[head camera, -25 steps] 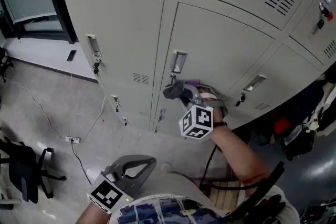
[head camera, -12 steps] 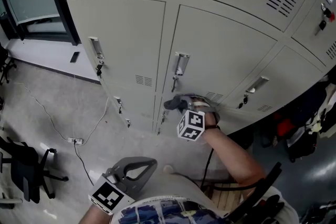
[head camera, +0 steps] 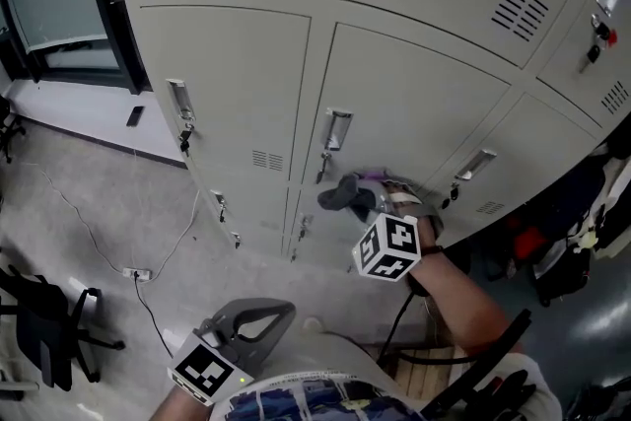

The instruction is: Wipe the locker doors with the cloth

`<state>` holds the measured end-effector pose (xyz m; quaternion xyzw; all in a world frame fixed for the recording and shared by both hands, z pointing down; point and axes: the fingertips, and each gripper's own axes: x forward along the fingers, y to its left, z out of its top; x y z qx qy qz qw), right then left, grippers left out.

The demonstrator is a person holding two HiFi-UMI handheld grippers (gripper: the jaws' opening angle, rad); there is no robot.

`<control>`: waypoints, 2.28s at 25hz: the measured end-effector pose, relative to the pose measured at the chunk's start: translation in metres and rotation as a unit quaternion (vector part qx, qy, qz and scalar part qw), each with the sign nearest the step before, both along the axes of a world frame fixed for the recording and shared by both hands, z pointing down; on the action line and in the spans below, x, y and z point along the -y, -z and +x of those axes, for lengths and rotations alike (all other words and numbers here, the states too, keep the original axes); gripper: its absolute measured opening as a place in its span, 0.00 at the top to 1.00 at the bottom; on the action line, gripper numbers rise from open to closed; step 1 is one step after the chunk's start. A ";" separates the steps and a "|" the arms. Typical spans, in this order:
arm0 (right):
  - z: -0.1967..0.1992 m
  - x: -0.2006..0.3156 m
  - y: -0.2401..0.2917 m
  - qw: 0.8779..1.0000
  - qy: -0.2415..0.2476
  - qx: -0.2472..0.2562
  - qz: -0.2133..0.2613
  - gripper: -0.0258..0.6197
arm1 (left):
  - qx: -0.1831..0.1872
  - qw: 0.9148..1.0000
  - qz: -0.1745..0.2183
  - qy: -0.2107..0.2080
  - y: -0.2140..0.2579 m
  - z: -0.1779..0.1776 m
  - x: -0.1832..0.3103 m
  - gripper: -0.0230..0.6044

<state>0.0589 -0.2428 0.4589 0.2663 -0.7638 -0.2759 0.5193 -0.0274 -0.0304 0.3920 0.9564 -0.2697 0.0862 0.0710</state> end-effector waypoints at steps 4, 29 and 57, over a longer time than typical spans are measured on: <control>-0.007 -0.009 0.100 0.996 0.012 0.027 0.083 0.78 | 0.003 1.000 0.006 -0.014 0.000 0.003 -0.001 0.96; -0.036 0.039 0.231 0.966 -0.015 0.028 0.258 0.79 | -0.009 1.000 0.017 -0.015 0.007 -0.005 -0.010 0.96; -0.037 0.039 0.050 0.994 -0.013 -0.009 0.111 0.79 | -0.006 1.000 0.011 -0.015 0.003 -0.006 -0.010 0.96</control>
